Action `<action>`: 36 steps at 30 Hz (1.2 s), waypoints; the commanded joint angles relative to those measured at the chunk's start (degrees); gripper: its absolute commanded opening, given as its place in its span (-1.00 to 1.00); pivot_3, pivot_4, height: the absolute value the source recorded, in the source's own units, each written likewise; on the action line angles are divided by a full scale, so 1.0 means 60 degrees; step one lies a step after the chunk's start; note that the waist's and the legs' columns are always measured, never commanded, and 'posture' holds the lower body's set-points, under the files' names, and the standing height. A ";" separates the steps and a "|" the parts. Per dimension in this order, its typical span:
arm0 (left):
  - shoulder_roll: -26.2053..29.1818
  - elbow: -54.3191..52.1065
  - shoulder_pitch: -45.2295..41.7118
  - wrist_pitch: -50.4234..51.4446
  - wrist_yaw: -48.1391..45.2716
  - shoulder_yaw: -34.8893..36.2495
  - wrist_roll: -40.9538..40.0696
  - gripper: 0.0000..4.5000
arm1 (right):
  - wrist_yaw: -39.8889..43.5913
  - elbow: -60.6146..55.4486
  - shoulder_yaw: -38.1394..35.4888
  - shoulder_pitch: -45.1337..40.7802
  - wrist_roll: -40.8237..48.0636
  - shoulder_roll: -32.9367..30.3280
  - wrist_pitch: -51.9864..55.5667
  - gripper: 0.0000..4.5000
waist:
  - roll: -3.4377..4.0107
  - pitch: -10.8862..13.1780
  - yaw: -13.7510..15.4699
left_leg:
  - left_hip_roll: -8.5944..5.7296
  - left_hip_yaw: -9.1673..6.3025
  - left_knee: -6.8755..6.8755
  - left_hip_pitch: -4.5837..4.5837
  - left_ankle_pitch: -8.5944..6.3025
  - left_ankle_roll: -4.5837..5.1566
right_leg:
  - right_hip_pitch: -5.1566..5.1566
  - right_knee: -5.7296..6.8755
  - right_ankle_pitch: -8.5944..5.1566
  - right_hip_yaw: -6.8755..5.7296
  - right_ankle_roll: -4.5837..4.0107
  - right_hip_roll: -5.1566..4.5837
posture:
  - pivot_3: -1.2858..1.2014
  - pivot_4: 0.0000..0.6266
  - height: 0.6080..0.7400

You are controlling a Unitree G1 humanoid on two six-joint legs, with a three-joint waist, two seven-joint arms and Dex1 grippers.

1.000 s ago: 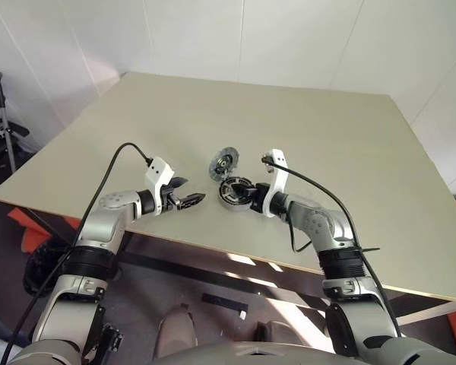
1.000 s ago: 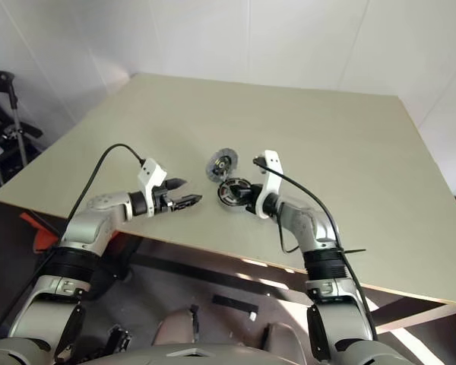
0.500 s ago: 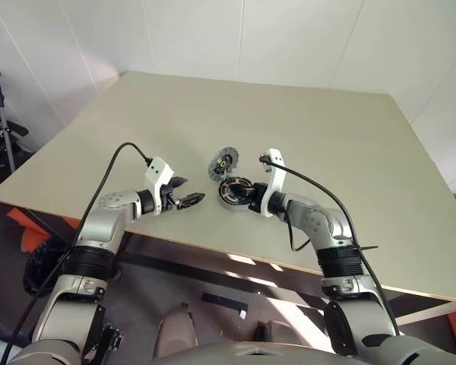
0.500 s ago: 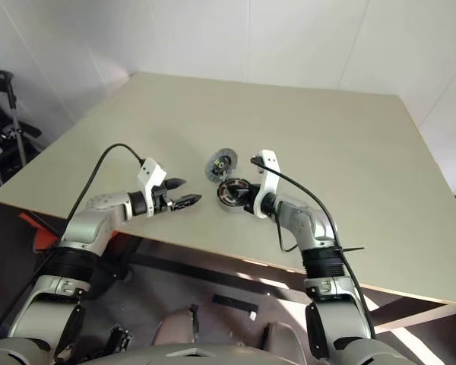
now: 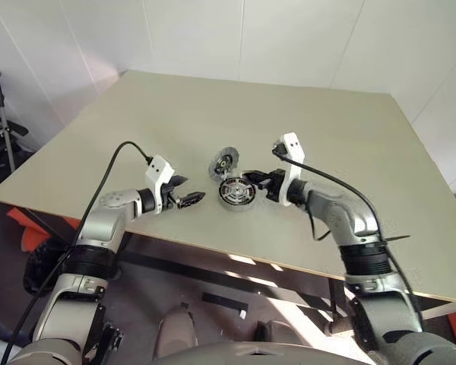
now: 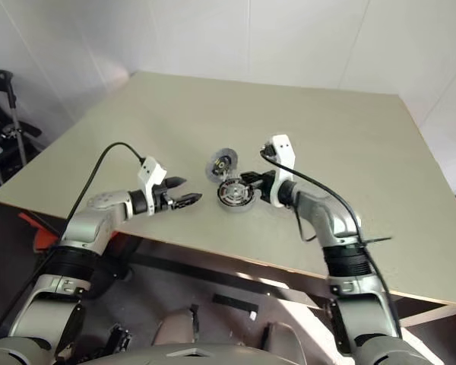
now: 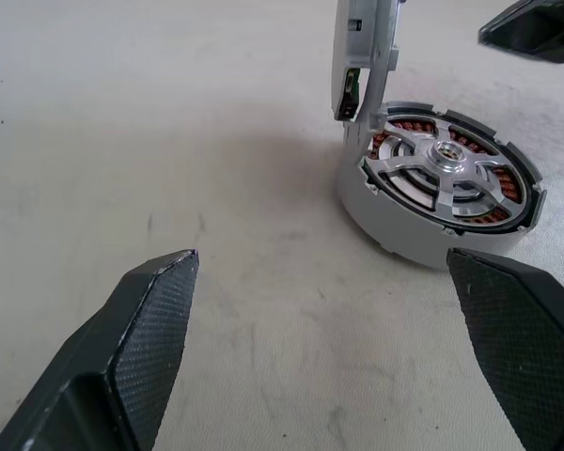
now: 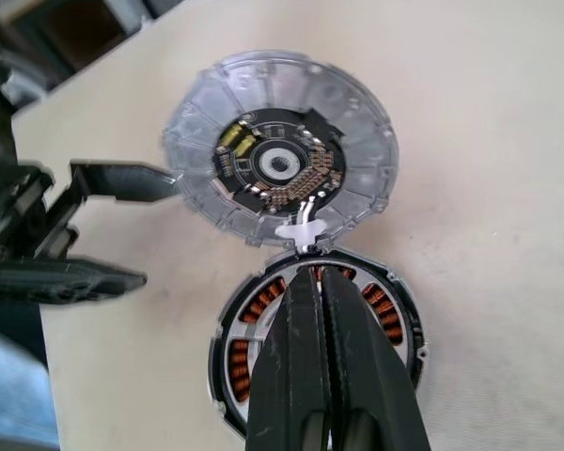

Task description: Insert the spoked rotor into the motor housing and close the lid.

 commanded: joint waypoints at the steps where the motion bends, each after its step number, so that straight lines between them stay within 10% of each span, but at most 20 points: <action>1: 0.0033 -0.0241 -0.0206 -0.0056 -0.0113 0.0075 -0.0113 1.00 | 0.1224 -0.0814 0.0974 -0.0286 -0.0768 -0.1263 -0.0723 -0.99 | 0.0000 0.0000 0.0008 | -0.0002 0.0000 0.0002 -0.0001 -0.0002 0.0002 | 0.0001 -0.0003 0.0000 0.0001 0.0000 -0.0001 | 0.03 -1.00 1.00; 6: 0.0041 -0.0303 -0.0311 0.0079 -0.0218 0.0044 -0.0159 1.00 | 0.2870 -0.0884 0.1558 -0.0451 -0.1045 -0.2465 -0.1489 -0.99 | -0.0002 0.0001 0.0003 | 0.0000 0.0001 0.0011 0.0001 -0.0015 0.0025 | 0.0006 -0.0004 -0.0001 0.0002 0.0001 -0.0002 | 0.03 -1.00 1.00; 15: 0.0113 -0.0310 -0.0433 0.0472 -0.0471 0.0033 -0.0258 1.00 | 0.2796 -0.0317 0.2072 -0.0782 -0.1778 -0.1732 -0.1891 0.24 | -0.0002 0.0001 -0.0025 | -0.0001 0.0002 0.0024 0.0001 -0.0024 0.0043 | 0.0001 0.0014 0.0001 0.0004 -0.0004 -0.0002 | 0.03 -1.00 1.00; 36: 0.0108 -0.0441 -0.0282 0.0687 -0.0369 0.0080 -0.0316 1.00 | 0.2951 -0.0447 0.2444 -0.0187 -0.2287 -0.1569 -0.1383 0.24 | -0.0002 0.0001 -0.0014 | 0.0000 0.0002 0.0033 0.0000 -0.0023 0.0043 | 0.0005 0.0016 0.0002 0.0004 -0.0005 -0.0002 | 0.03 -1.00 1.00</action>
